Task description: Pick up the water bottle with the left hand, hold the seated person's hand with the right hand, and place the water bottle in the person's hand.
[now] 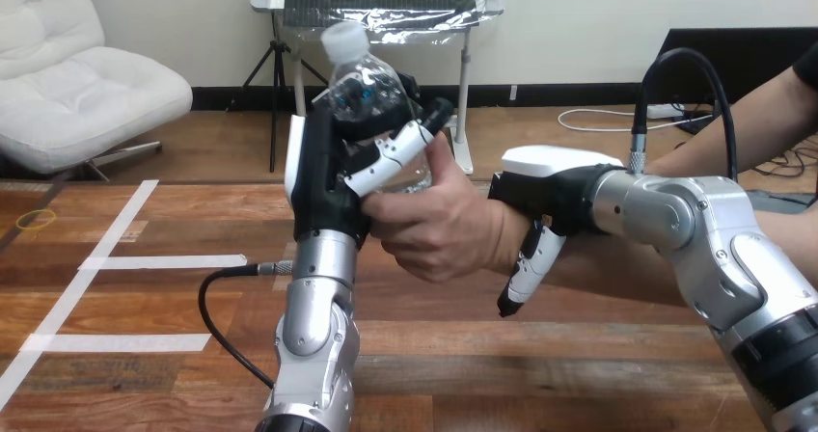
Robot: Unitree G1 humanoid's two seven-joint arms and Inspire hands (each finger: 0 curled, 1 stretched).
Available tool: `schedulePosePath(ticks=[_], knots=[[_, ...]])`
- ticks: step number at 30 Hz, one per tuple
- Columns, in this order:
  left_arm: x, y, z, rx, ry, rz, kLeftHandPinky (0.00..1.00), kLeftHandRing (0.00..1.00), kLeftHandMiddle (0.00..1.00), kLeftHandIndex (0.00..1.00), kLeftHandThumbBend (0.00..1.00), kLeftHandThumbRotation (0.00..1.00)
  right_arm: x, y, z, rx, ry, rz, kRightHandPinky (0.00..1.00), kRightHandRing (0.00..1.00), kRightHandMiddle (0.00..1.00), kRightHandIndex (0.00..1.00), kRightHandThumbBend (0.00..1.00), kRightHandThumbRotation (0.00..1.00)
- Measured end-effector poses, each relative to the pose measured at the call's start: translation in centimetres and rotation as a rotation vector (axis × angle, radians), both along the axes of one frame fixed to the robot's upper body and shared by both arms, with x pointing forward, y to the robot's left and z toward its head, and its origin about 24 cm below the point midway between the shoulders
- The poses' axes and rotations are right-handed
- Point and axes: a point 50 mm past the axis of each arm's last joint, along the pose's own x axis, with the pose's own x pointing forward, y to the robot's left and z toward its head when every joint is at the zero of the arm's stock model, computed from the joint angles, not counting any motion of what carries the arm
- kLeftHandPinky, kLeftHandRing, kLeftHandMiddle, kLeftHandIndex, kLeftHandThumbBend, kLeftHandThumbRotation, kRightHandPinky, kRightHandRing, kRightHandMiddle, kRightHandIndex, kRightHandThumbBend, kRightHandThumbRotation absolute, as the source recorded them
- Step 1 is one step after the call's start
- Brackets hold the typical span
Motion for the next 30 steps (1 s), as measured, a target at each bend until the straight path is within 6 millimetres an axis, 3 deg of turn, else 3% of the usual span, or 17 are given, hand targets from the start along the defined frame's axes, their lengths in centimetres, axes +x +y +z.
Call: schedulePosePath(ticks=[16,30], knots=[[-0.04,-0.08,-0.14,0.029,-0.006,-0.036,0.29,0.34,0.39,0.43,0.66,0.00,-0.23,-0.55,-0.14,-0.001,0.011,-0.015,0.22,0.29,0.38,0.40,0.79,0.11],[-0.24,-0.12,-0.30,0.050,-0.009,-0.080,0.30,0.35,0.41,0.44,0.67,0.00,-0.54,-0.93,-0.57,0.008,0.019,-0.009,0.17,0.23,0.31,0.30,0.81,0.10]])
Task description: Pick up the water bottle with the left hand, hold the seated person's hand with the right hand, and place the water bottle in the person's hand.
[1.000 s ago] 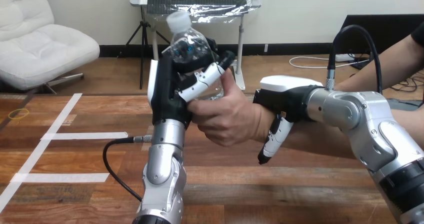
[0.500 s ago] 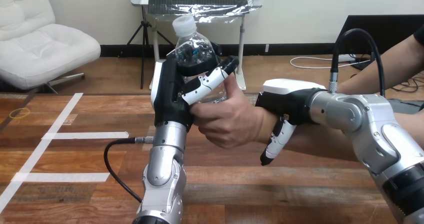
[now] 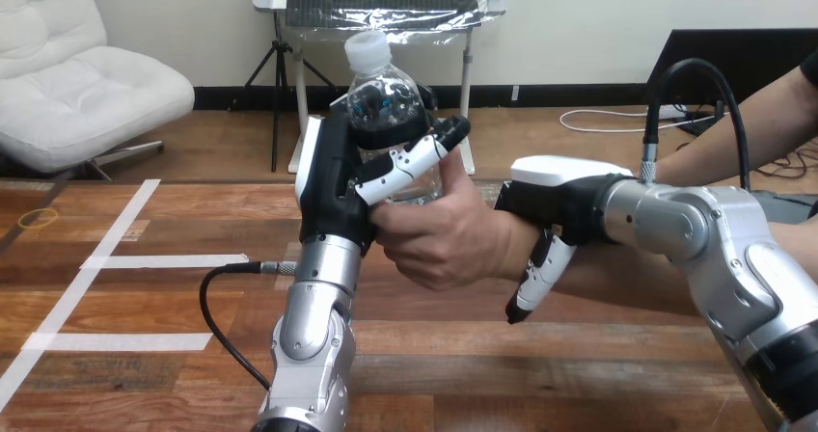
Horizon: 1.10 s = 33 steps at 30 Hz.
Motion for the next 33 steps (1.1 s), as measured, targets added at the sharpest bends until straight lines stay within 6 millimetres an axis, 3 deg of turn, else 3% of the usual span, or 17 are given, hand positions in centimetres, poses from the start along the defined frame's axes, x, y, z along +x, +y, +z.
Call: schedulePosePath(ticks=[4,10,12,14,21,33], knots=[[0.0,0.0,-0.1,0.002,0.015,-0.023,0.34,0.41,0.47,0.48,0.68,0.03,-0.1,-0.1,-0.3,-0.001,0.005,0.004,0.16,0.22,0.30,0.28,0.81,0.09],[-0.1,0.0,-0.3,0.013,0.040,-0.056,0.46,0.55,0.59,0.57,0.74,0.27,-0.4,-0.3,-0.7,-0.002,0.015,0.005,0.17,0.24,0.34,0.31,0.81,0.08],[-0.2,0.0,-0.3,0.021,0.046,-0.063,0.53,0.62,0.65,0.62,0.77,0.40,-0.4,-0.4,-0.7,-0.002,0.017,0.003,0.19,0.27,0.36,0.35,0.81,0.11],[-0.3,0.1,-0.3,0.036,0.048,-0.071,0.54,0.64,0.66,0.63,0.78,0.43,-0.5,-0.5,-0.8,-0.001,0.020,0.000,0.20,0.27,0.36,0.35,0.81,0.11],[-1.0,0.6,-0.4,0.074,0.045,-0.094,0.78,0.79,0.78,0.74,0.78,0.72,-0.8,-1.1,-0.8,0.021,0.035,-0.015,0.26,0.35,0.44,0.46,0.86,0.32],[-2.7,2.0,-0.4,0.115,0.022,-0.118,0.97,0.90,0.86,0.81,0.79,0.90,-1.5,-2.0,-0.5,0.028,0.041,-0.013,0.40,0.49,0.57,0.63,0.99,0.61]])
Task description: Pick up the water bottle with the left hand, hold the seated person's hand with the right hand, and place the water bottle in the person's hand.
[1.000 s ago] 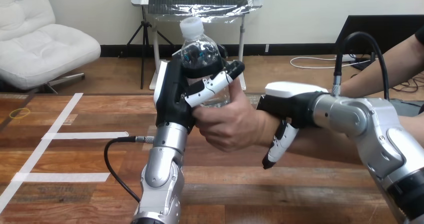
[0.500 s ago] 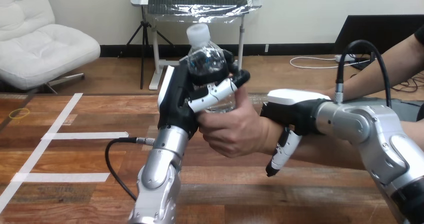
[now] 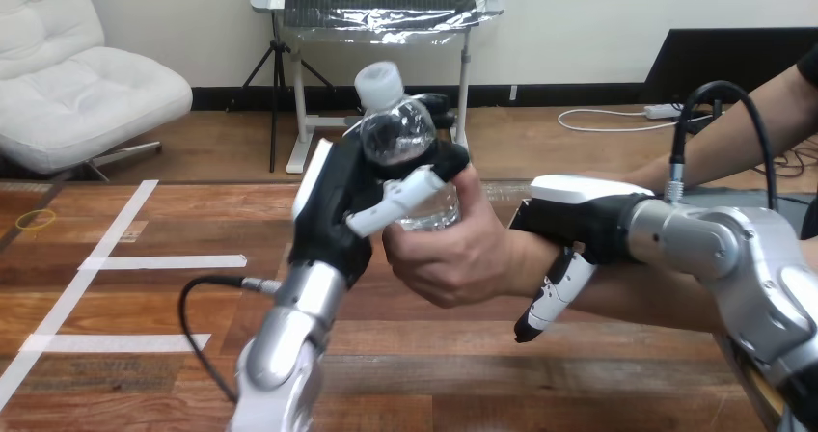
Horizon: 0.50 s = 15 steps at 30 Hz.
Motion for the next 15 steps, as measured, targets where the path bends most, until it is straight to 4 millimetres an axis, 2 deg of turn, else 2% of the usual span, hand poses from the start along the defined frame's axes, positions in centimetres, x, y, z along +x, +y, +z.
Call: schedulePosePath(ticks=[6,14,15], knots=[[-1.0,0.8,-0.1,0.011,-0.001,0.012,0.99,0.94,0.89,0.83,0.76,0.97,-0.5,-0.4,0.0,0.002,-0.004,0.006,0.51,0.59,0.66,0.71,1.00,0.70],[-2.7,1.9,-0.1,0.015,-0.005,0.035,1.00,0.94,0.89,0.83,0.75,1.00,-1.1,-0.7,-0.2,0.043,0.005,-0.002,0.57,0.66,0.72,0.76,1.00,0.69],[-3.7,2.6,-0.2,0.004,-0.002,0.054,1.00,0.93,0.88,0.82,0.75,1.00,-1.6,-1.1,-0.3,0.070,0.010,-0.010,0.58,0.67,0.75,0.79,1.00,0.70]])
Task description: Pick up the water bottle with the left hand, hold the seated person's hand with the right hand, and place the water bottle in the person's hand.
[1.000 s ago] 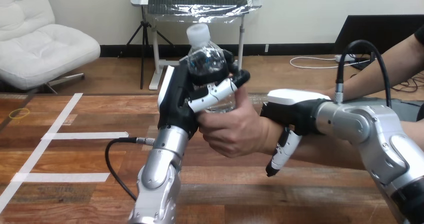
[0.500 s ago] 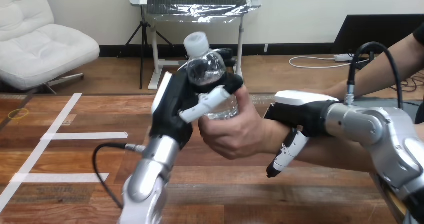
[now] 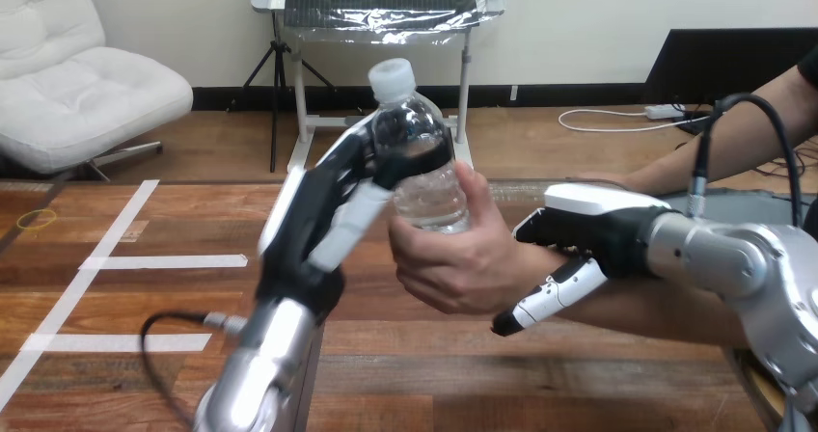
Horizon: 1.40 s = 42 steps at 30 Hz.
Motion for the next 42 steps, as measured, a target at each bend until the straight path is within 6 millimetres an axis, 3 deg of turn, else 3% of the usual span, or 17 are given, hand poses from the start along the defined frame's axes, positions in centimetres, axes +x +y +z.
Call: schedulePosePath(ticks=[9,10,14,26,42], knots=[[-2.1,1.4,0.0,-0.043,0.017,0.056,1.00,0.91,0.85,0.77,0.71,0.99,-0.9,-0.7,-0.2,0.061,0.009,-0.024,0.59,0.69,0.77,0.89,1.00,0.76],[-4.0,2.8,-0.7,-0.076,0.054,0.117,1.00,0.91,0.85,0.77,0.69,1.00,-1.8,-1.6,-0.6,0.088,0.017,-0.050,0.60,0.70,0.78,0.93,1.00,0.77],[-4.3,3.1,-0.4,-0.091,0.048,0.118,0.92,0.87,0.84,0.75,0.65,0.97,-2.3,-2.0,-0.5,0.146,0.008,-0.067,0.65,0.76,0.83,0.96,1.00,0.82],[-6.6,4.9,0.5,-0.114,0.023,0.153,0.79,0.82,0.82,0.74,0.63,0.96,-5.8,-4.5,0.0,0.386,-0.112,-0.155,0.70,0.83,0.86,0.93,1.00,0.92],[-7.2,5.9,1.1,-0.098,0.013,0.172,0.78,0.83,0.82,0.75,0.58,1.00,-8.0,-5.9,-0.5,0.538,-0.138,-0.167,0.76,0.85,0.86,0.92,1.00,1.00]])
